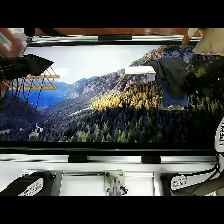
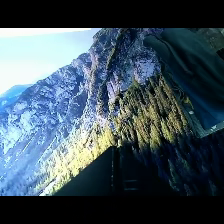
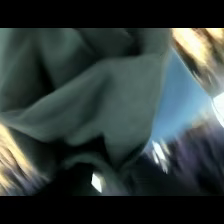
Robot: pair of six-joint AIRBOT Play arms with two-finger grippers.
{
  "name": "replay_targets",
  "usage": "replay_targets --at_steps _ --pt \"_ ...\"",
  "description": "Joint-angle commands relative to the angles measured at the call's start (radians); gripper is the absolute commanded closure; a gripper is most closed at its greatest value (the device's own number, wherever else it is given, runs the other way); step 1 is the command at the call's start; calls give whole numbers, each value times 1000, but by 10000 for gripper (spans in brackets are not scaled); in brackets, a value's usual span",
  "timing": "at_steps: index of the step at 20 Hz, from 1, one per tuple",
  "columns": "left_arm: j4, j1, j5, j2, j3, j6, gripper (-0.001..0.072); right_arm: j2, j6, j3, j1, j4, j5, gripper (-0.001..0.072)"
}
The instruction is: Fold the shirts.
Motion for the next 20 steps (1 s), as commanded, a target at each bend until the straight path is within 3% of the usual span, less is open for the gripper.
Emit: replay_targets --at_steps 1,4,6,8,10,12,13,14,15,16,20 --pt "0 0 0 0 0 0 665 1 0 -77 11 -35 -36 158" --pt "8 0 0 -4 0 0 666 25 -86 -76 9 -177 -232 158" --pt "143 -17 0 -15 1 -41 669 98 -162 -76 9 -270 -266 159" --pt "470 -75 -70 -47 20 -231 669 216 -216 -76 24 -234 -124 158" --pt "791 -153 -246 -118 59 -408 669 333 -207 -77 104 -182 78 159" --pt "967 -218 -425 -209 86 -488 664 365 -203 -78 264 -196 117 158" --pt "984 -237 -464 -241 85 -491 575 352 -198 -89 359 -227 104 156" --pt "983 -249 -491 -265 85 -505 275 324 -185 -91 423 -222 61 56" --pt "983 -258 -497 -277 84 -549 72 293 -176 -91 463 -185 5 38" --pt "979 -266 -486 -281 82 -587 31 264 -171 -91 488 -145 -55 38" --pt "979 -273 -486 -283 83 -591 35 212 -173 -91 587 -170 -182 38"
